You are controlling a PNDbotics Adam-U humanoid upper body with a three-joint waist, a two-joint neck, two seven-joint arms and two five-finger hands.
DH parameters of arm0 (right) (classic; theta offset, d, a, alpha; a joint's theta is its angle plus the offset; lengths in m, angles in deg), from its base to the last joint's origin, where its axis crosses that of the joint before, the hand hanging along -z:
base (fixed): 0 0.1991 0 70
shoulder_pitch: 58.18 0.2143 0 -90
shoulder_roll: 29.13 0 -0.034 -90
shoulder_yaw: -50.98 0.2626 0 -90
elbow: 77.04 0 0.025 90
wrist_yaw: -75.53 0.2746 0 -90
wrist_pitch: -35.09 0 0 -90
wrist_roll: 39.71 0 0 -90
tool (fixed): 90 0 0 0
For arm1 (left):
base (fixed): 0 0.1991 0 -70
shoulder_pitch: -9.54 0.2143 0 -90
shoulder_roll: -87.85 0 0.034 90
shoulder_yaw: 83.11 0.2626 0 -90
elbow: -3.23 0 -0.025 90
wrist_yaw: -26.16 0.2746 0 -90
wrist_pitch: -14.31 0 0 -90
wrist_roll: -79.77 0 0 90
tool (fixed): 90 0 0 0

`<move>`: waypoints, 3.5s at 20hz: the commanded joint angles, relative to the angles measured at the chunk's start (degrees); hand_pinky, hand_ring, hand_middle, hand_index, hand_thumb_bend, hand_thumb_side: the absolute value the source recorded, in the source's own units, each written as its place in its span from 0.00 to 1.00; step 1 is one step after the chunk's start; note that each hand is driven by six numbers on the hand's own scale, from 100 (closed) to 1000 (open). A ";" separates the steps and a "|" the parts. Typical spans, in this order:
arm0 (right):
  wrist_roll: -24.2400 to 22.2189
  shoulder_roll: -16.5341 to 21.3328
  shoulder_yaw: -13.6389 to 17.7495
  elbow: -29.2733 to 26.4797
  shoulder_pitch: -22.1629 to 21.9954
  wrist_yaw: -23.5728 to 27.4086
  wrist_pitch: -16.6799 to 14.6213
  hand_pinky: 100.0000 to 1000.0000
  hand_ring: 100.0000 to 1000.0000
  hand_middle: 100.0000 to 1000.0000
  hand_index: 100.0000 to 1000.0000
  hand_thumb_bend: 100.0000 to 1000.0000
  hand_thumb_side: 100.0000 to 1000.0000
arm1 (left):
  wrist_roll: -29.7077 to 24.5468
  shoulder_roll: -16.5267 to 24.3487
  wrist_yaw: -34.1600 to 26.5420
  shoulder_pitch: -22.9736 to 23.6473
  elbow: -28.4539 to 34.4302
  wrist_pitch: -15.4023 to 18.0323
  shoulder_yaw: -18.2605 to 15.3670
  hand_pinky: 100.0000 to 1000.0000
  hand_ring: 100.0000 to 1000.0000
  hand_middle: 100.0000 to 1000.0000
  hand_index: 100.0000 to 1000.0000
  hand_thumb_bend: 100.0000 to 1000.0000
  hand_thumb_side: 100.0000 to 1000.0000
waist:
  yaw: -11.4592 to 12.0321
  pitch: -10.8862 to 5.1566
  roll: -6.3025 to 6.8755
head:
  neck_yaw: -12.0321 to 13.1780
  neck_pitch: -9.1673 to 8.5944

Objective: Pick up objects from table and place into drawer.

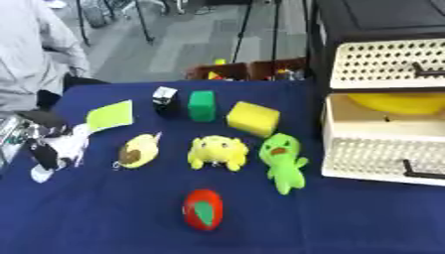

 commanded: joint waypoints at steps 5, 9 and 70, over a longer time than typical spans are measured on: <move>0.41 1.01 0.77 -0.91 0.03 0.66 -0.44 0.41 0.62 0.52 0.79 0.00 0.74 | -0.85 3.31 -3.91 -1.64 8.17 -1.70 -1.54 0.21 0.50 0.51 0.74 0.00 0.25 | 0.63 -2.31 0.03 | -1.36 0.68; 0.38 1.27 0.92 -0.91 -0.05 1.06 -0.44 0.41 0.62 0.52 0.79 0.00 0.74 | -0.93 3.00 -6.70 -2.44 14.30 -2.02 -1.69 0.16 0.48 0.49 0.73 0.00 0.26 | 0.84 -2.96 0.07 | -2.75 1.07; -4.24 2.37 -0.83 -0.91 8.37 9.03 -1.38 0.41 0.63 0.52 0.78 0.00 0.75 | 31.40 -28.80 -25.97 -27.92 3.49 -10.82 2.61 0.00 0.33 0.31 0.61 0.07 0.24 | -14.50 -3.64 7.59 | -2.93 -0.58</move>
